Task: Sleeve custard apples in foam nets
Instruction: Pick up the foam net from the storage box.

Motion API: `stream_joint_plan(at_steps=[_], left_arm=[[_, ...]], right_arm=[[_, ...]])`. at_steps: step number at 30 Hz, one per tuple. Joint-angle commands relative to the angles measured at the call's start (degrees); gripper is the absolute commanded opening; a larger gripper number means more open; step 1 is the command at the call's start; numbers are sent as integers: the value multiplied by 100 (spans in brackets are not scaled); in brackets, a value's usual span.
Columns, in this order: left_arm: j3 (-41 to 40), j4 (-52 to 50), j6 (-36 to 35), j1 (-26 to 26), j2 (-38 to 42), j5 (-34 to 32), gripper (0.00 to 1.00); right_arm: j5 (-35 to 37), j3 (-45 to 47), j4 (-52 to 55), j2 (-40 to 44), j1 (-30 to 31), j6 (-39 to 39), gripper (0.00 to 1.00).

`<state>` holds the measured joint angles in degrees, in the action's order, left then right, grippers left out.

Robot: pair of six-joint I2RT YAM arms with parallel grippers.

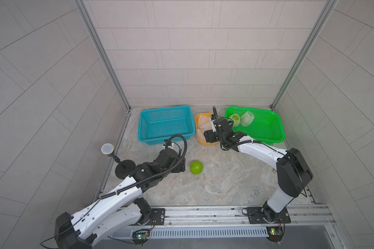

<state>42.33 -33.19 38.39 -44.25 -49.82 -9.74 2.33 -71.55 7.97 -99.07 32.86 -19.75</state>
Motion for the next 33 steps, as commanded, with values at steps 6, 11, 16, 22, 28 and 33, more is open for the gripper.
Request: stream_joint_plan(at_steps=[6,11,16,22,28,33], left_arm=[[-241,-112,214,214,306,206,91],[-269,-102,215,313,308,288,91],[-295,-50,222,374,299,357,91],[-341,1,244,426,272,415,91],[-346,85,281,445,223,472,91],[-307,236,283,448,157,579,90]], right_arm=[[942,-1294,632,-1244,-43,-65,79],[1243,-1933,963,-1822,-42,-3,74],[1538,-2328,1164,-2221,-43,89,73],[1801,-2563,1266,-2433,-48,195,58],[1856,-2512,1286,-2176,-43,217,33],[1682,-2224,1251,-1651,-43,265,12]])
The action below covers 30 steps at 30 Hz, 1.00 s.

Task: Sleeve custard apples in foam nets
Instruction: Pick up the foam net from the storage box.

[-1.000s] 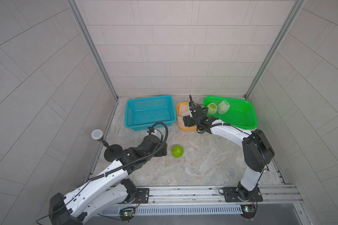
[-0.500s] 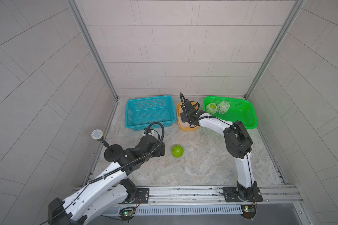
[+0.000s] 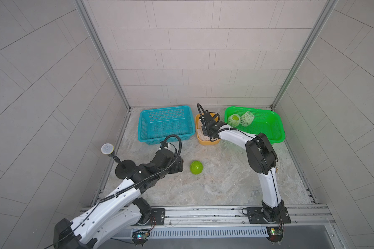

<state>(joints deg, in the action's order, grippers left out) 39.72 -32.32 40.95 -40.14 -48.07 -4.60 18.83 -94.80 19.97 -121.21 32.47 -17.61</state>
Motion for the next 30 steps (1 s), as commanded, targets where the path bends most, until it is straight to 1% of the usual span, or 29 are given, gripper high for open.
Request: stream_joint_plan(at_steps=[1,5,10,14,19,23,30], left_arm=[[-23,168,27,42,-39,74,90],[217,186,-33,75,-97,128,91],[586,153,-155,159,-40,209,91],[771,222,-208,343,22,475,91],[819,495,-181,618,61,925,91],[754,1021,26,950,130,1636,91],[446,2514,855,1708,202,3351,94]], right_arm=[[-20,160,51,683,1,47,11],[-381,541,-72,1303,-4,47,6],[-868,1359,-498,2381,-11,30,3],[-1214,2057,-872,3258,-80,37,2],[-1494,2589,-1083,4183,-170,57,1],[-2134,3062,-1362,4914,-252,-87,0],[-4018,3793,-1597,5786,-294,-85,0]])
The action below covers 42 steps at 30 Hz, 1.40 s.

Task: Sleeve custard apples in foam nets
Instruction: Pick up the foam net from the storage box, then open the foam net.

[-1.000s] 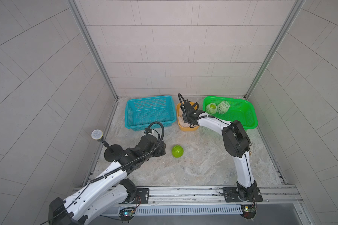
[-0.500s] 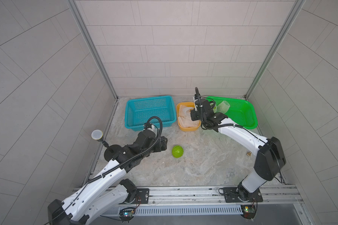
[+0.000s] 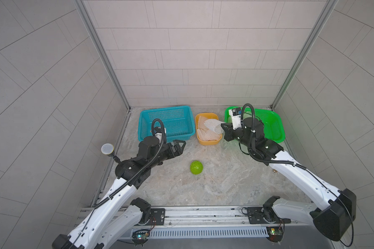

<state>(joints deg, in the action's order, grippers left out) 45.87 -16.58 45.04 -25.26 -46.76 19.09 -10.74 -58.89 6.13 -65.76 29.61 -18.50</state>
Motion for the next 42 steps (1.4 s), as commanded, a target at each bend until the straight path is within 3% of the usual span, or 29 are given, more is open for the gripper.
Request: stream_joint_plan(at_steps=[1,7,14,21,26,33,42], left_arm=[[-230,1220,597,290,69,1169,94],[-460,2078,1199,495,-111,1869,90],[-491,2312,1297,486,-425,2646,81],[-790,3231,1977,423,-733,3215,77],[-746,3293,1966,288,-810,3393,77],[-764,3285,1957,130,-883,3532,69],[-776,3155,1856,109,-938,3572,44]], right_arm=[[-1274,301,-243,314,-7,57,0],[-2518,736,-400,799,6,409,0],[-2927,846,-346,943,126,720,0],[-2574,652,28,802,418,1096,0],[-2384,621,7,760,553,1143,0],[-2008,482,214,656,730,1360,0],[-1529,407,502,683,809,1647,0]])
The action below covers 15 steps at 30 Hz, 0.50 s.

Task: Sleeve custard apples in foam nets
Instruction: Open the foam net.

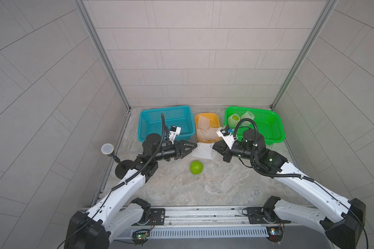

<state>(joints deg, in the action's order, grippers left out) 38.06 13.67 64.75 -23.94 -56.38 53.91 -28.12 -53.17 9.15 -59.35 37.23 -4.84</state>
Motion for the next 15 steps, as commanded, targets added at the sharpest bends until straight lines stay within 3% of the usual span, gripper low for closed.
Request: stream_joint_plan(at_steps=[1,7,15], left_arm=[[14,119,-138,-23,20,94,41],[8,121,-166,-31,-79,204,28],[-26,314,-156,-267,-126,471,29]], right_arm=[[235,-181,248,59,47,313,0],[254,-238,342,99,74,422,0],[241,-356,255,82,142,517,0]])
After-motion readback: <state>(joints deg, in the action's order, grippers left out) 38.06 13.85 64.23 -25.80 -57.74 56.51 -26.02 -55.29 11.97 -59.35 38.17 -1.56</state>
